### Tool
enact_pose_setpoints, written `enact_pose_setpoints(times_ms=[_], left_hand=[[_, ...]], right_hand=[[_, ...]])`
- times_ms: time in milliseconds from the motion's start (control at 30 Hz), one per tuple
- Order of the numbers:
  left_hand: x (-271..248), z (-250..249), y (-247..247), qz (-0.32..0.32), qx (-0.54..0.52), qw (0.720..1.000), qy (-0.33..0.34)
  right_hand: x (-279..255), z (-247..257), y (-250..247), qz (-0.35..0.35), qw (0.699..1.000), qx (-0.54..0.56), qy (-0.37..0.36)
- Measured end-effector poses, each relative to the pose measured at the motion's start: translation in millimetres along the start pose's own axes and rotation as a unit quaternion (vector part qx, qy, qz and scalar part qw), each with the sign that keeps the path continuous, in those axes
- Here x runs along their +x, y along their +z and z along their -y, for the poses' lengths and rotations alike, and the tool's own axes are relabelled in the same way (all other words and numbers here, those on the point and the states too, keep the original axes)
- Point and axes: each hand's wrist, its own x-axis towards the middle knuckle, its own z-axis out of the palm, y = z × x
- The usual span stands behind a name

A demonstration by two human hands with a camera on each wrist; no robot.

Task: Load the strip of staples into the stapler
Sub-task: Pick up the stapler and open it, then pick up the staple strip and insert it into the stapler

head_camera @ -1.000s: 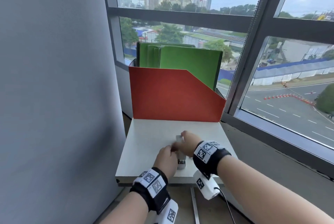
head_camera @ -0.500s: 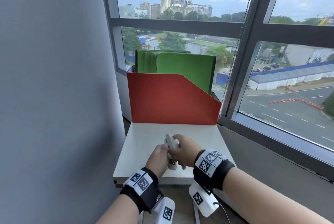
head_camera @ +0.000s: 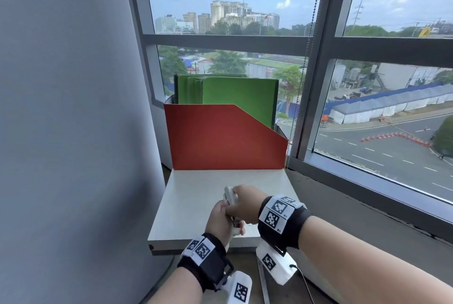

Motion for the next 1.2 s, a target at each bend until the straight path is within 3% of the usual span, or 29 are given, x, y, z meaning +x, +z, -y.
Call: enact_pose_setpoints(times_ms=[133, 267, 333, 433, 633, 733, 867, 933, 1200], left_hand=[[-3, 11, 3, -0.013, 0.079, 0.997, 0.016], [-8, 17, 4, 0.011, 0.081, 0.997, -0.006], [-9, 16, 5, 0.018, 0.078, 0.997, -0.002], [-12, 14, 2, 0.029, 0.069, 0.997, -0.003], [-25, 15, -9, 0.033, 0.05, 0.998, -0.026], [-31, 16, -12, 0.032, 0.045, 0.998, -0.034], [-34, 12, -11, 0.039, 0.028, 0.998, -0.029], [-34, 10, -9, 0.039, 0.026, 0.999, -0.027], [-13, -14, -10, -0.011, 0.005, 1.0, 0.019]], right_hand=[[9, -17, -16, -0.035, 0.997, 0.054, 0.033], [4, -36, -33, -0.036, 0.988, 0.147, 0.016], [2, -38, -34, -0.094, 0.977, 0.193, -0.008], [8, -40, -30, -0.174, 0.963, 0.203, -0.036], [43, -47, -11, -0.228, 0.958, 0.172, -0.032], [61, -53, -1, -0.207, 0.963, 0.173, -0.021], [78, -64, 10, -0.114, 0.954, 0.276, 0.029], [81, -66, 10, -0.101, 0.949, 0.297, 0.039], [81, -75, -21, -0.051, 0.994, 0.09, 0.036]])
